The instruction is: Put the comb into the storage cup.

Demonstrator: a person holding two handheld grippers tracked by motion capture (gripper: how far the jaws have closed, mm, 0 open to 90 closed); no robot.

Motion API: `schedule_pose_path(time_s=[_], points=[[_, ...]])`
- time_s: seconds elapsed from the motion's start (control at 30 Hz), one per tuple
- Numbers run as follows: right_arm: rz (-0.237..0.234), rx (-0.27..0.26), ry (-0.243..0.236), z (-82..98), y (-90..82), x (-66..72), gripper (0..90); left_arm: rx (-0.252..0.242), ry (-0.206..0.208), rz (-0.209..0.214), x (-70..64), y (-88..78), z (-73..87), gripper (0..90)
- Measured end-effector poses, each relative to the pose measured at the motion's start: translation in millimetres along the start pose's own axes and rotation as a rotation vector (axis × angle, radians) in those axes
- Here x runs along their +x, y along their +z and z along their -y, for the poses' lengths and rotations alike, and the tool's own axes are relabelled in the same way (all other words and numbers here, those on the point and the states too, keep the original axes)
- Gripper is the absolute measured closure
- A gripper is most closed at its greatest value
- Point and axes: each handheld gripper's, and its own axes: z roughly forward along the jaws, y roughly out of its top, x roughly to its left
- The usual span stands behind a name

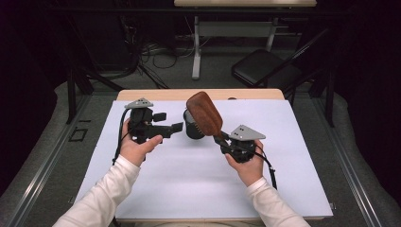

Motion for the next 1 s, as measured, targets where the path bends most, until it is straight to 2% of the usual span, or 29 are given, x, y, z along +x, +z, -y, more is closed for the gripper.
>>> schedule_pose_path(time_s=[0.57, 0.83, 1.0], points=[[0.000, -0.002, -0.009, 0.8, 1.1, 2.1, 72.6, 0.000, -0.030, 0.007, 2.7, 12.5, -14.1, 14.8], [-0.003, 0.001, -0.011, 1.5, 2.2, 3.2, 72.6, -0.005, -0.064, 0.012, 5.3, 18.8, -21.4, 14.8], [-0.007, 0.002, -0.012, 2.0, 3.0, 4.6, 72.6, 0.000, -0.062, 0.019, 3.1, 24.9, -27.0, 14.8]])
